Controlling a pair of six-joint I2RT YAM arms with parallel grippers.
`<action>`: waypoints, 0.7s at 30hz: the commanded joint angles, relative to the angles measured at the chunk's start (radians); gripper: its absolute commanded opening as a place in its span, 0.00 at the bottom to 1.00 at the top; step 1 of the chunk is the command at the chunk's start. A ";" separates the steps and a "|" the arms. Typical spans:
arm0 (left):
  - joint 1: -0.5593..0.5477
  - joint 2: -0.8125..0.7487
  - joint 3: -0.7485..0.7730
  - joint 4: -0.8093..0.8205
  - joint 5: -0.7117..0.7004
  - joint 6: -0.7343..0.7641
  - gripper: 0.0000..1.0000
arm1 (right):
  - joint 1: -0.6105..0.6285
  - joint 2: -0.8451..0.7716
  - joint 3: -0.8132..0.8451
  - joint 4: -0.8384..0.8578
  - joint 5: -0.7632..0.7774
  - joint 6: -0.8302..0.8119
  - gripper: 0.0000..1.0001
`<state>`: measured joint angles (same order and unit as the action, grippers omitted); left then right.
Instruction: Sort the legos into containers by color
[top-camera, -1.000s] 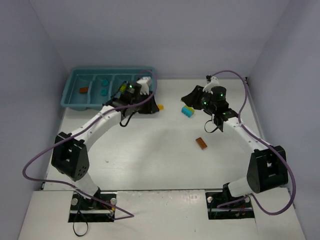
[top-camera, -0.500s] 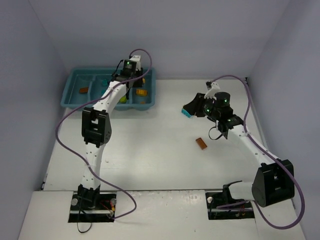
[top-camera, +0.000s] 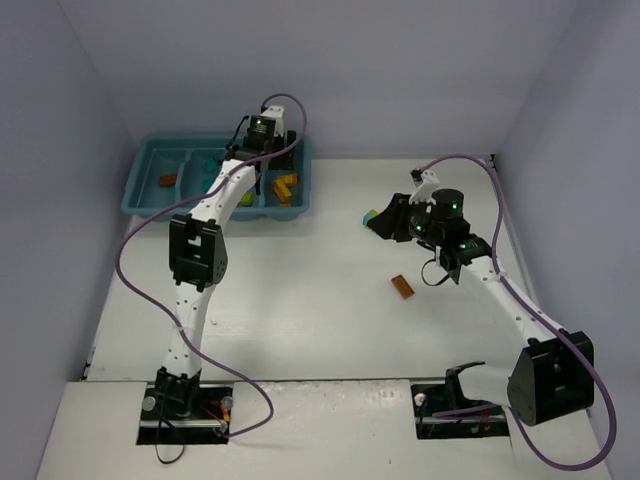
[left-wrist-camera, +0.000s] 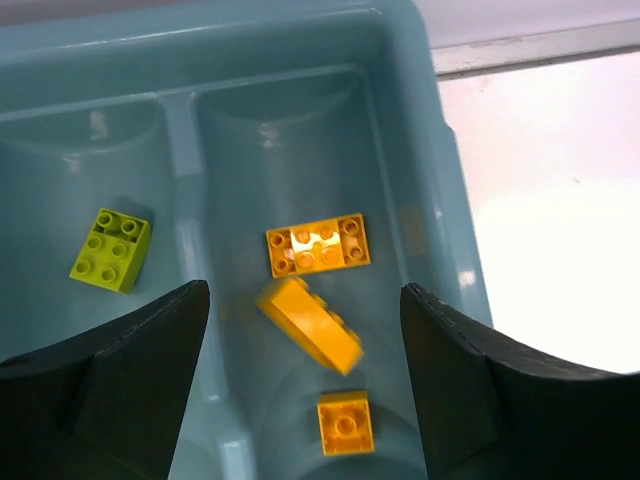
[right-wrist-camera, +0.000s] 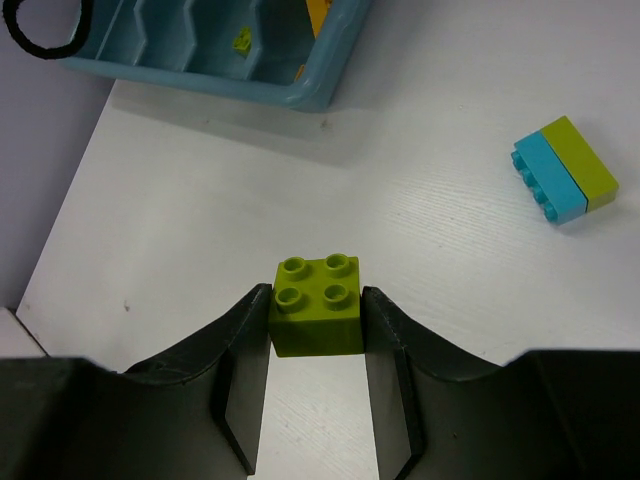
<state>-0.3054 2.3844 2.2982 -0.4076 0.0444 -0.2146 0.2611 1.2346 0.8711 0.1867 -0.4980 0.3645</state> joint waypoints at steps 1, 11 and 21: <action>0.006 -0.152 -0.015 0.076 0.038 -0.003 0.71 | 0.000 -0.008 0.055 0.039 -0.056 -0.003 0.00; 0.006 -0.568 -0.446 0.098 0.472 -0.182 0.71 | 0.041 0.094 0.166 0.065 -0.149 -0.168 0.04; 0.005 -0.745 -0.686 0.062 0.813 -0.517 0.72 | 0.090 0.097 0.124 0.256 -0.264 -0.398 0.06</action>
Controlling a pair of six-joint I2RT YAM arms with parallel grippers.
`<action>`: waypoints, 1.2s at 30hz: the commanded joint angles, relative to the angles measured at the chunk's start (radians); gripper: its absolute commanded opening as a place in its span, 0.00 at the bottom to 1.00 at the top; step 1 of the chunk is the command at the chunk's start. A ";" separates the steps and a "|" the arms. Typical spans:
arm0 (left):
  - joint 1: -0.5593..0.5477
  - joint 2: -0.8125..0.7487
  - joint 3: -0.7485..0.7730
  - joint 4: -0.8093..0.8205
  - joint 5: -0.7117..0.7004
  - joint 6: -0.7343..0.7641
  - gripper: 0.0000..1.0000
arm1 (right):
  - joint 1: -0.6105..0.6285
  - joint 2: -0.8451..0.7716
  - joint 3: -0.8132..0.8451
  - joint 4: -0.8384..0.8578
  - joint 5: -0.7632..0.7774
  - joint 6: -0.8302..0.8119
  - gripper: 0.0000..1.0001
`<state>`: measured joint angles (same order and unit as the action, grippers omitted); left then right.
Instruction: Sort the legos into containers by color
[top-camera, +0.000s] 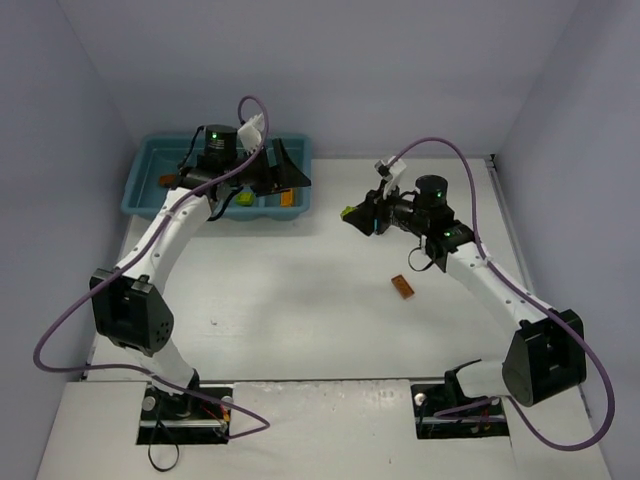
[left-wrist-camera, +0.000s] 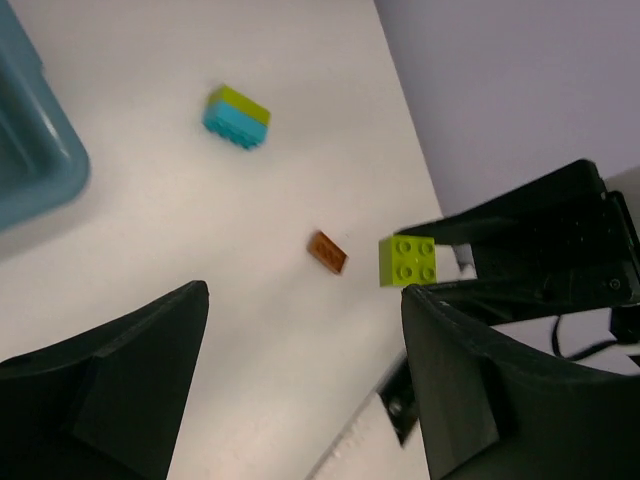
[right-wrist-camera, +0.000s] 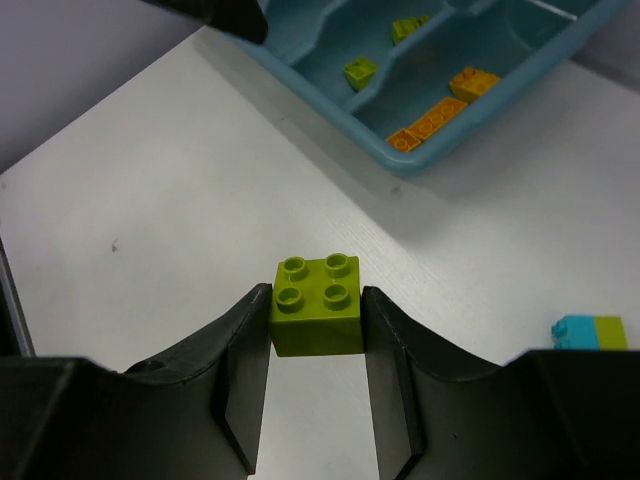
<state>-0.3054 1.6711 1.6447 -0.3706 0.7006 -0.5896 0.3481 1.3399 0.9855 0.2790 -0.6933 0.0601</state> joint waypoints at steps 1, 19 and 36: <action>0.003 -0.039 -0.057 0.032 0.174 -0.192 0.72 | 0.012 -0.005 0.012 0.173 -0.075 -0.106 0.06; -0.074 -0.004 -0.043 0.127 0.294 -0.317 0.72 | 0.109 0.070 0.088 0.167 -0.117 -0.258 0.07; -0.153 0.061 0.063 -0.057 0.197 -0.179 0.67 | 0.111 0.084 0.101 0.141 -0.132 -0.256 0.08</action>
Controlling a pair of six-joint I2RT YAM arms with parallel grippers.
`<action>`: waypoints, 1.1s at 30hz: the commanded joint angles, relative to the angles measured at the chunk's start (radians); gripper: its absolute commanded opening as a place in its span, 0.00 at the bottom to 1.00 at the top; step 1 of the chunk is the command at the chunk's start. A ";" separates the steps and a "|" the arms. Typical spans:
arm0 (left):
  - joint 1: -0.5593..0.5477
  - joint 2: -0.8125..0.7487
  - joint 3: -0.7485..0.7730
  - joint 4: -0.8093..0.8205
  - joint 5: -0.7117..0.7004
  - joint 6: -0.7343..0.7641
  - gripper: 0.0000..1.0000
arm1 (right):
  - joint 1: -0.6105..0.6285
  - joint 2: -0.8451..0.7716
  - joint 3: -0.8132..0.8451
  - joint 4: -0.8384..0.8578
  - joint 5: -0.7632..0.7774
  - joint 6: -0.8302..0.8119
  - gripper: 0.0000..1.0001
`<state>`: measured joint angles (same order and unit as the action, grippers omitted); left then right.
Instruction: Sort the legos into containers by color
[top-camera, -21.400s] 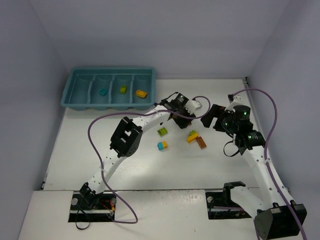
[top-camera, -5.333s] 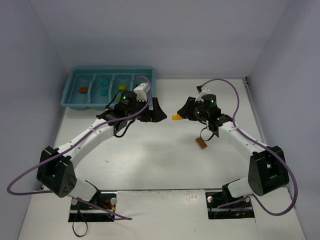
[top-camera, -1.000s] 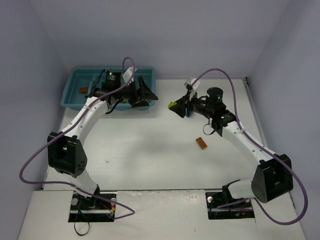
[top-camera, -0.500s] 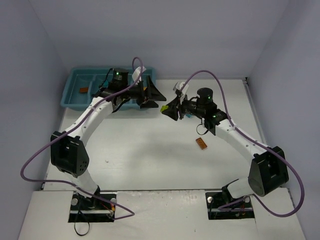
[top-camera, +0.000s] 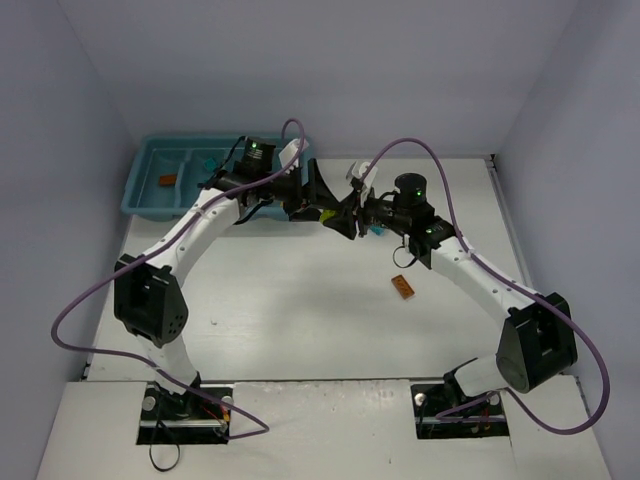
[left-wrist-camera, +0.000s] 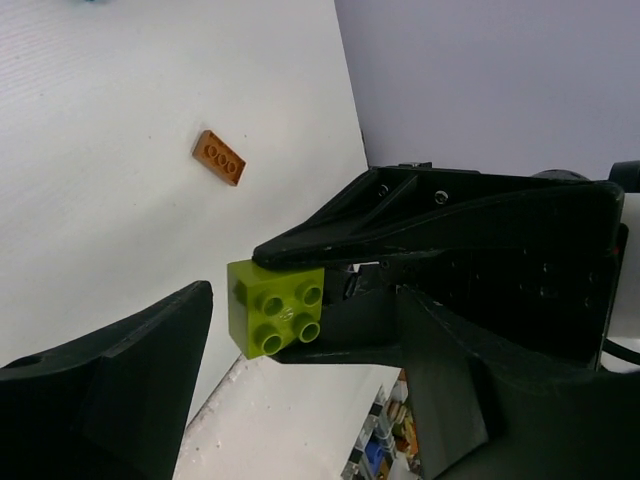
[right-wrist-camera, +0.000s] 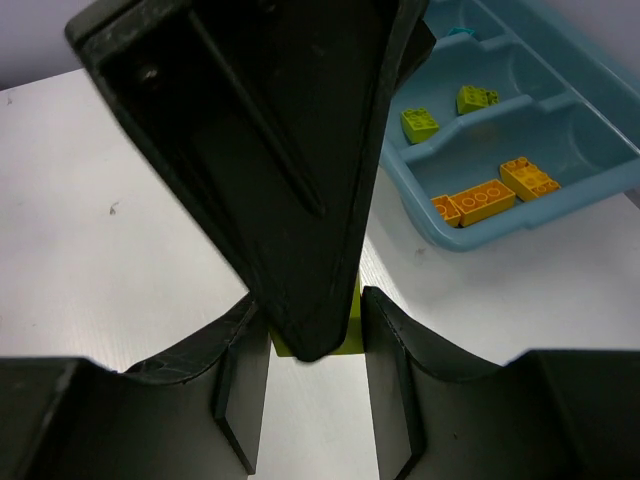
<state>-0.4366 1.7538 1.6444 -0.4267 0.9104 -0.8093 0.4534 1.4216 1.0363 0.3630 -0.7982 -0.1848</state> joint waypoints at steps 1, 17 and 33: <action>-0.028 -0.019 0.068 -0.015 -0.022 0.048 0.67 | 0.007 0.003 0.050 0.057 -0.026 -0.012 0.08; -0.068 -0.011 0.098 -0.139 -0.196 0.154 0.11 | 0.031 -0.007 0.022 0.044 0.017 -0.018 0.09; 0.041 0.030 0.169 -0.270 -0.459 0.326 0.03 | 0.019 -0.049 0.008 -0.096 0.177 0.019 0.84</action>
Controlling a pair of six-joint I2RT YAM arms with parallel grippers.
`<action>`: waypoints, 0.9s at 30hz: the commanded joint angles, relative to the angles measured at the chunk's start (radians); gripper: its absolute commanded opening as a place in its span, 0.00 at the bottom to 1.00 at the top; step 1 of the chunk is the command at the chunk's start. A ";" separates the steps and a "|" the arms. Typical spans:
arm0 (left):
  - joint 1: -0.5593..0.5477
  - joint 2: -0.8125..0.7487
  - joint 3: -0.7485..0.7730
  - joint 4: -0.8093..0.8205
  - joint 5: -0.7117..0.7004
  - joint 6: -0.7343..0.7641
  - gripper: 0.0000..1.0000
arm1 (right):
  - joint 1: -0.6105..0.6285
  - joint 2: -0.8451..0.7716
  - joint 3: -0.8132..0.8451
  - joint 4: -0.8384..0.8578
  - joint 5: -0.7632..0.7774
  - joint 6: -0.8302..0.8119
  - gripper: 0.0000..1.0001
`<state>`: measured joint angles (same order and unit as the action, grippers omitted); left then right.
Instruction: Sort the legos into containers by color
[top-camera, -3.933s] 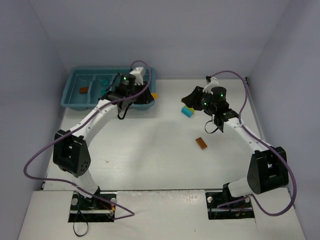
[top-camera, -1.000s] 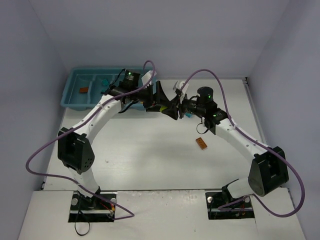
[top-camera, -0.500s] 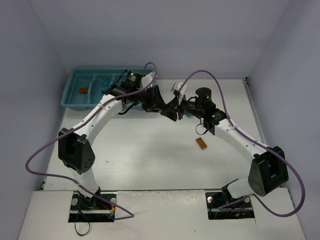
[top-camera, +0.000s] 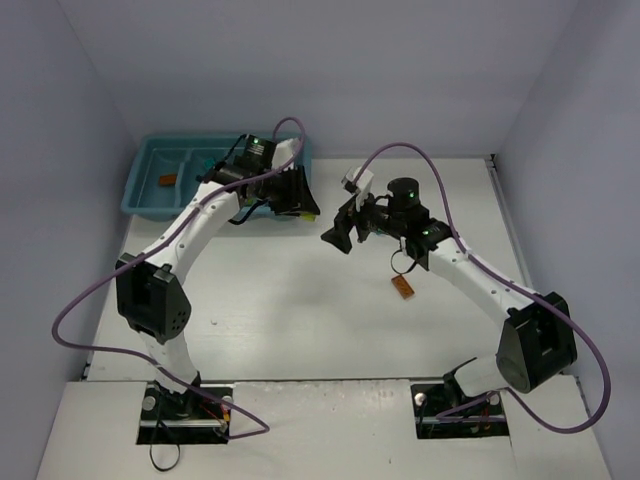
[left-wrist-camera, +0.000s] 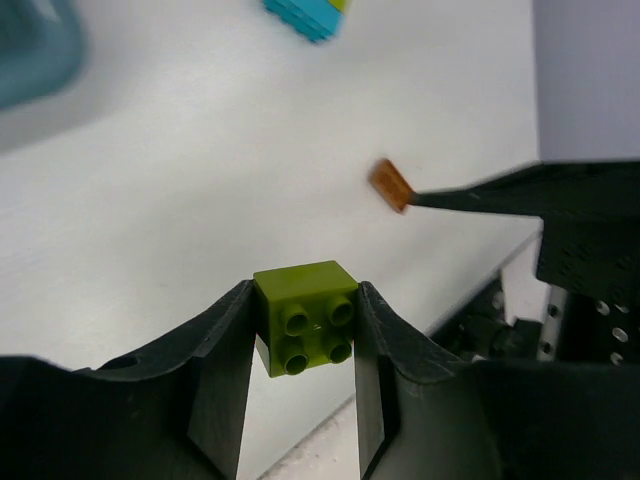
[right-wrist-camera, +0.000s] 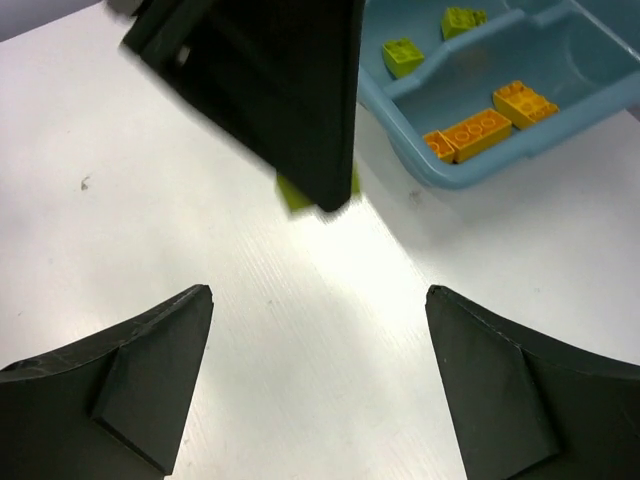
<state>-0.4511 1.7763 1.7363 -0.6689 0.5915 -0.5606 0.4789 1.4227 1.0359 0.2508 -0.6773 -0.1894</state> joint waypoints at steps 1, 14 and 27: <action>0.072 0.018 0.109 -0.041 -0.175 0.100 0.04 | -0.010 -0.056 0.006 0.009 0.068 0.036 0.84; 0.287 0.400 0.448 0.081 -0.532 0.176 0.10 | -0.062 -0.215 -0.105 -0.097 0.254 0.300 0.79; 0.338 0.560 0.598 0.203 -0.591 0.240 0.61 | -0.072 -0.370 -0.195 -0.180 0.331 0.361 0.79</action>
<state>-0.1154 2.4126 2.2688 -0.5690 0.0216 -0.3542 0.4175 1.0832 0.8406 0.0517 -0.3912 0.1471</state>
